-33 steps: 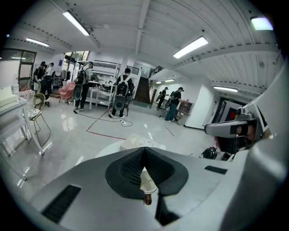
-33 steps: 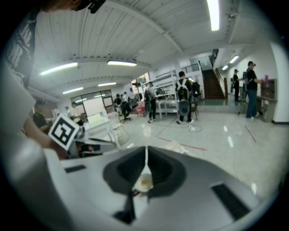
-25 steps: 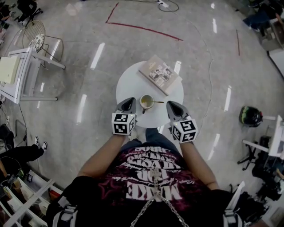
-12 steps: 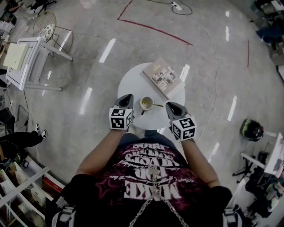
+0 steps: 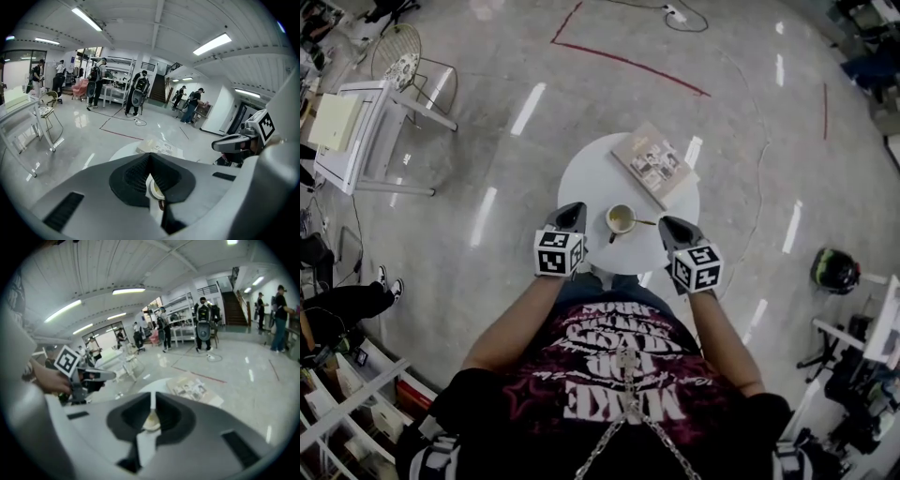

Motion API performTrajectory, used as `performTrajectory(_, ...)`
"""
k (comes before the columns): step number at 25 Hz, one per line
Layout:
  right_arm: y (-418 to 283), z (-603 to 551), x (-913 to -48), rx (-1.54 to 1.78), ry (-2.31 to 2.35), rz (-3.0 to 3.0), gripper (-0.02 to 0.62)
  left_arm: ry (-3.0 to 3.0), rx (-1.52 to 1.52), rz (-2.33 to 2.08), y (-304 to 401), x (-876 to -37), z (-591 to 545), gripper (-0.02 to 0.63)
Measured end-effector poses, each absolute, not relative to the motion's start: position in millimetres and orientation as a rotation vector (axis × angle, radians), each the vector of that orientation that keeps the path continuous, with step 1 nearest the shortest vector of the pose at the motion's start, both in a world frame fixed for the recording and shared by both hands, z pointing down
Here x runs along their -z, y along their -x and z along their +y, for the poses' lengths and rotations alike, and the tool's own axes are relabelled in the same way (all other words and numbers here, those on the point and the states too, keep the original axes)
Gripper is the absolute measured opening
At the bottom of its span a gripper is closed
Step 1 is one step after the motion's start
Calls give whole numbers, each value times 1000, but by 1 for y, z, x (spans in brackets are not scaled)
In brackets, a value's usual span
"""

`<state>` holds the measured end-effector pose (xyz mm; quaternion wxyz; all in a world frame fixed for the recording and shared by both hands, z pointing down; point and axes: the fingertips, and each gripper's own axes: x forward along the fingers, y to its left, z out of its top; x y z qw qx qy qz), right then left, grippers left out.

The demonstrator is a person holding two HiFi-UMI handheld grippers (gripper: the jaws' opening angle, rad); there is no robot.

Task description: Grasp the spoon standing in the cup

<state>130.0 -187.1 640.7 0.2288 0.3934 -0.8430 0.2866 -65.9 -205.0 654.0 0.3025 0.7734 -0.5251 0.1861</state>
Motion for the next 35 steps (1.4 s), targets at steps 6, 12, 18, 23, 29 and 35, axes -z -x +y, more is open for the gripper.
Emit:
performTrajectory(6,-114,-168,-636,-843,-1228,-2254,37,-2109,-473,-1293,90,-655,-216,25)
performTrajectory(12,-126,-153,-627,-848,-1312,-2202,37,-2143,-496,-1202,82,-664,-215,25)
performTrajectory(18,-141,-153,-631,-882,-1259,-2214,37,-2119,-499,-1197,60,-666,-207,25)
performTrajectory(23,-134,-165,-642,-876,-1153,-2248,37,-2099,-505,-1242,55,-668,-208,25)
performTrajectory(29,-133,-169,-657,-888,-1056,-2258,37,-2052,-558,-1234,45,-681,-202,25)
performTrajectory(35,-132,-169,-676,-874,-996,-2240,40,-2028,-603,-1187,29,-695,-199,25)
